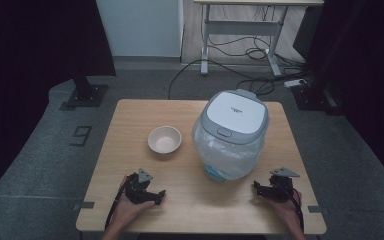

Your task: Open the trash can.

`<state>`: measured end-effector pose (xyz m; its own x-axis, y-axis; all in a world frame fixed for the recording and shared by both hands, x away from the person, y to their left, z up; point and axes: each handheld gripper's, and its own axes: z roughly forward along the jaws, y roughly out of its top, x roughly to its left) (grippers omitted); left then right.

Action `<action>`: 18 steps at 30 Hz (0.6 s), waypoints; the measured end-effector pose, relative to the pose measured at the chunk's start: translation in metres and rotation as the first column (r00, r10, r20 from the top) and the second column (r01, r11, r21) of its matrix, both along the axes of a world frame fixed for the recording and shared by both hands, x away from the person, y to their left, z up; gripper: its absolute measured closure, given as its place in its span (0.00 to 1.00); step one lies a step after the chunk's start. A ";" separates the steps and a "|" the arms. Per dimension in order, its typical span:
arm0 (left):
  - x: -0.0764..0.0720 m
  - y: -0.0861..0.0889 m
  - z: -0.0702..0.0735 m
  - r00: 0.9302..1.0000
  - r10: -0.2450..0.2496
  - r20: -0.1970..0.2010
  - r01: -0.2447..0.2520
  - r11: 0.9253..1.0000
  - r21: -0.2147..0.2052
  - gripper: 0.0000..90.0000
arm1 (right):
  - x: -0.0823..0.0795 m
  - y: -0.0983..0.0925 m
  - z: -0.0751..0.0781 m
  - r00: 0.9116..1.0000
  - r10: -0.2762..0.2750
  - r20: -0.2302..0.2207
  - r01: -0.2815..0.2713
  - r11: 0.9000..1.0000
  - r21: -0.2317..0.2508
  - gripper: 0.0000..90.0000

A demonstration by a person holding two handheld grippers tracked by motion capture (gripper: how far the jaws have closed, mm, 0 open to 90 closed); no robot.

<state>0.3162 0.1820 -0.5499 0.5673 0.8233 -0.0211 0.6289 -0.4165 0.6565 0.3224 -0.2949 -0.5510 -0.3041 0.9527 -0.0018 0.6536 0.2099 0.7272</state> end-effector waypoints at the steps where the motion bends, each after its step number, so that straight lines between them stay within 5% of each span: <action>1: 0.000 0.000 0.000 1.000 -0.002 0.000 0.002 1.000 0.000 0.00 | 0.000 0.000 0.000 1.000 -0.004 0.001 0.004 1.000 0.001 0.16; 18: 0.001 0.001 0.000 1.000 -0.015 0.000 0.015 1.000 0.000 0.00 | -0.001 -0.001 0.001 1.000 0.004 0.009 -0.004 1.000 0.006 0.21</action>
